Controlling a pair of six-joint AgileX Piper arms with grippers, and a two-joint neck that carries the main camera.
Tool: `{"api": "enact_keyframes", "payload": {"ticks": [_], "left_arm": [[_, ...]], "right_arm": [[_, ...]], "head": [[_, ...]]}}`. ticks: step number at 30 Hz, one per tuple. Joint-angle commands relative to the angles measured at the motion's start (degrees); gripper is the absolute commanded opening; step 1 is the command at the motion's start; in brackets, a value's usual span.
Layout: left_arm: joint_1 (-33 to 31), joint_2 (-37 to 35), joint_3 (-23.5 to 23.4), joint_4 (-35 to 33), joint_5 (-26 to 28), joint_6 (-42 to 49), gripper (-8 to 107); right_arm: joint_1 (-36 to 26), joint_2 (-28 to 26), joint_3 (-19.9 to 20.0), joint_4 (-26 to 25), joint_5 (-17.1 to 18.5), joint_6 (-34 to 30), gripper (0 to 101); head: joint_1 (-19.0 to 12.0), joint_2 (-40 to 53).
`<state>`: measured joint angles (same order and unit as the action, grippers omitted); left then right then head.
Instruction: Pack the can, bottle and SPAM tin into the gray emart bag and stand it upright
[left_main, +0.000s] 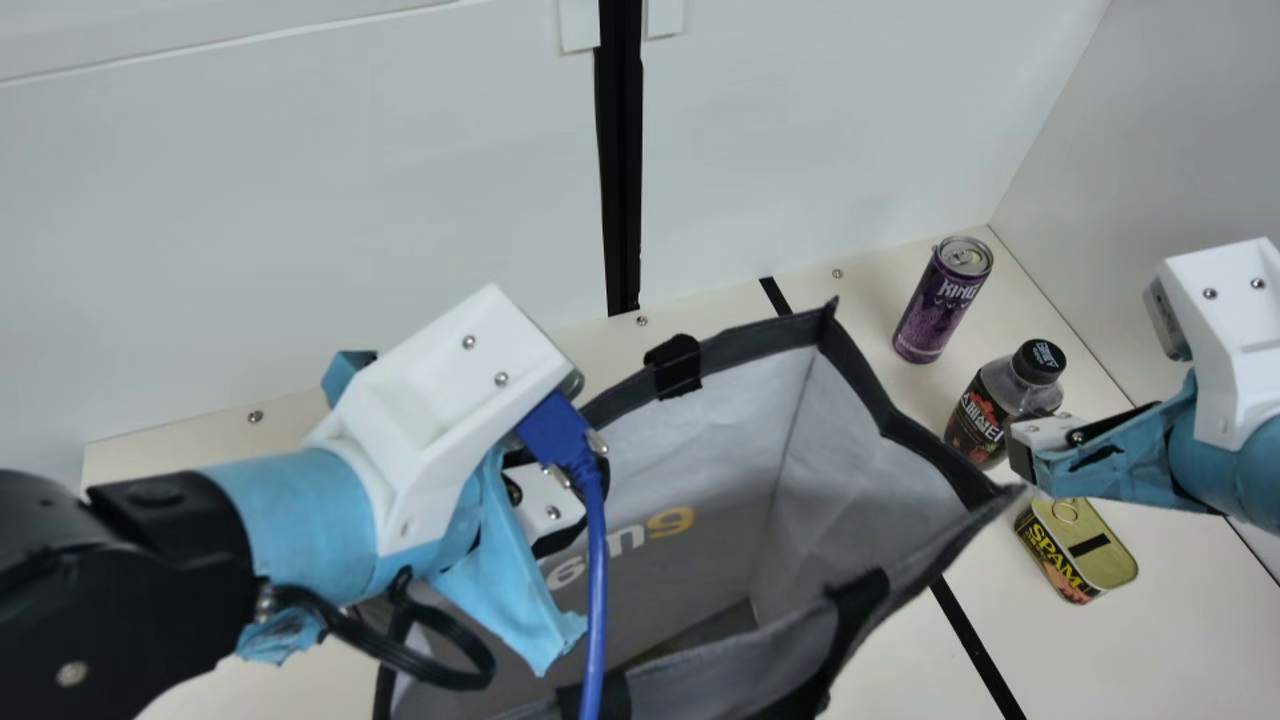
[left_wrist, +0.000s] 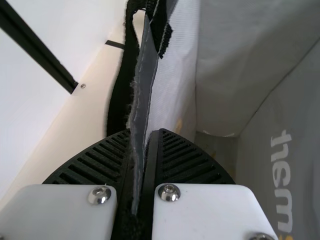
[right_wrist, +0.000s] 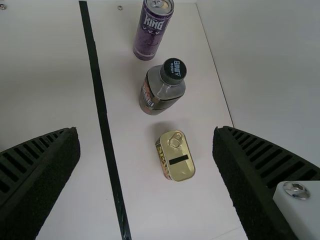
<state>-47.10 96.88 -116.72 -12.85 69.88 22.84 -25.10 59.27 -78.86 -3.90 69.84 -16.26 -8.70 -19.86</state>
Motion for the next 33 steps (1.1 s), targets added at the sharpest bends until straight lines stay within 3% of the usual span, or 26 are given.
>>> {"api": "enact_keyframes", "payload": {"ticks": [1,25,33], "left_arm": [[-0.06,-0.28,-0.07,1.04,0.02,-0.80,-8],[0.37,-7.87,2.13,17.84,0.02,-17.28,-8],[0.49,-11.00,3.41,26.29,0.02,-24.73,-8]], "right_arm": [[0.00,0.00,0.00,0.00,0.00,0.00,95],[0.00,0.00,0.00,0.00,0.00,0.00,95],[0.00,0.00,0.00,0.00,0.00,0.00,95]], "head": [[-1.30,-0.14],[-1.30,-0.14],[-1.30,-0.14]]}}
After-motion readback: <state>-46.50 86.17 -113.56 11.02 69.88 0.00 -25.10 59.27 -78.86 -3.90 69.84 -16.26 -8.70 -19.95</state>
